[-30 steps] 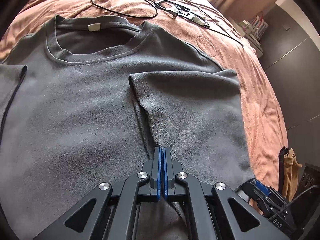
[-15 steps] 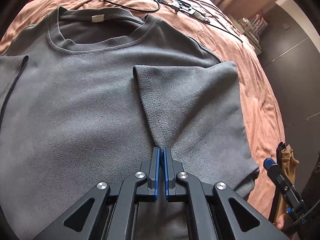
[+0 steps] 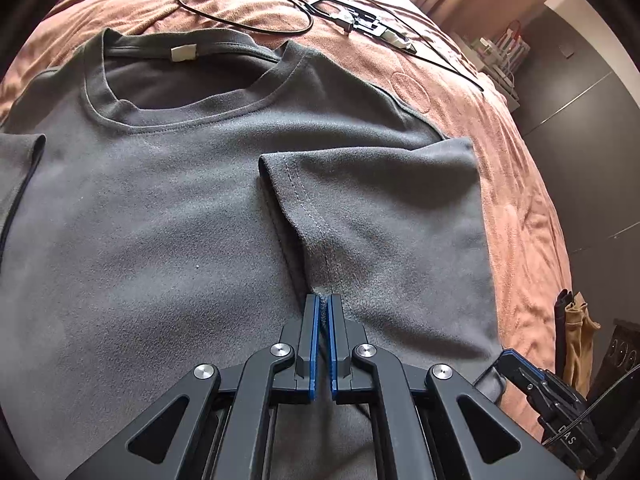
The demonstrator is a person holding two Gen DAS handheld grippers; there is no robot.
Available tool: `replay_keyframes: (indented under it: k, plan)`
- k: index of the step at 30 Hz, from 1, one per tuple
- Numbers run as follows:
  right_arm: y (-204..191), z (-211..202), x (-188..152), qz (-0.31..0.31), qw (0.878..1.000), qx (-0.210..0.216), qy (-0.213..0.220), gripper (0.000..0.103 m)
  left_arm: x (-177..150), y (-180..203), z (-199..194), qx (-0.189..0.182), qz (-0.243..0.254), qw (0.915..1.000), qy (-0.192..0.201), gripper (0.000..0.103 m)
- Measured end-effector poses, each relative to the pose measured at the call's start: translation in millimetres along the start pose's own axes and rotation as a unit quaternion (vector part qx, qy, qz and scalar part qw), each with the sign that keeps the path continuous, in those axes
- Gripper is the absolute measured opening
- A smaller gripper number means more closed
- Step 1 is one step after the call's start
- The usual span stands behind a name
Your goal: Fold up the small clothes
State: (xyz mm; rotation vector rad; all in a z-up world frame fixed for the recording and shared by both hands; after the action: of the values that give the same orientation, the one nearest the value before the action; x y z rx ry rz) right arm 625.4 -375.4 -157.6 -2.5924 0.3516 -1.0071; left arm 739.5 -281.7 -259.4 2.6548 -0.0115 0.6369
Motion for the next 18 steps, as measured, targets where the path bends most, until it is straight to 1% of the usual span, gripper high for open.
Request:
replay_keyframes:
  k: [3,4,6,7,8,10,11,13,14,15,16,17,18]
  plan:
    - [2,-18,1,0.01,1.0,0.012,0.013,0.011,-7,-3,-11,-0.004,-0.009,1.0,-0.001,0.003]
    - [1,-26,0,0.013,1.0,0.016,0.019,0.014,-9,-3,-16,-0.007,-0.011,0.9999,-0.001,0.003]
    - [-4,-41,-7,0.007,1.0,0.013,0.027,0.038,-14,-2,-28,-0.012,-0.007,0.9999,-0.001,0.004]
    - [-8,-48,-11,0.002,0.999,0.011,0.033,0.064,-16,-1,-34,-0.015,-0.003,0.9999,0.0,0.01]
    - [-12,-56,-15,-0.004,0.999,0.01,0.04,0.072,-18,0,-41,-0.015,0.003,0.9999,0.002,0.015]
    - [-20,-70,-22,-0.019,0.999,0.008,0.046,0.072,-21,2,-58,-0.01,0.015,0.9997,0.014,0.04]
    - [-23,-76,-26,-0.025,0.999,0.004,0.046,0.076,-23,3,-68,-0.008,0.021,0.9995,0.023,0.047]
    - [-28,-91,-33,-0.034,0.998,-0.006,0.048,0.086,-26,4,-88,-0.01,0.032,0.9985,0.042,0.071]
    - [-31,-99,-35,-0.037,0.998,-0.009,0.051,0.087,-28,4,-98,-0.012,0.035,0.998,0.051,0.076]
    - [-35,-109,-38,-0.038,0.998,-0.008,0.052,0.087,-31,3,-108,-0.013,0.038,0.9975,0.059,0.084]
    - [-37,-118,-40,-0.039,0.998,-0.014,0.056,0.091,-33,3,-116,-0.015,0.04,0.997,0.064,0.09]
    - [-41,-127,-43,-0.043,0.997,-0.015,0.06,0.097,-36,1,-125,-0.015,0.043,0.9966,0.069,0.092]
    - [-45,-137,-46,-0.045,0.997,-0.015,0.065,0.1,-39,-1,-133,-0.014,0.046,0.9963,0.072,0.096]
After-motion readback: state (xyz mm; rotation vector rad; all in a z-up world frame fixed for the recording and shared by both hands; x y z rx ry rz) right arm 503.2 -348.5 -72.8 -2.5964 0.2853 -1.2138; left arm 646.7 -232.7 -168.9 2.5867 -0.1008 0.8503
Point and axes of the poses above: each gripper's, at about its wrist camera, not at the fingertips, and z roughly the way its jaws point, y to its right, x to its top, the point moved 6 cm from there along z, roughly the way its jaws point, and after that the axes turned 8 degrees about y, right-handed, at the moved point
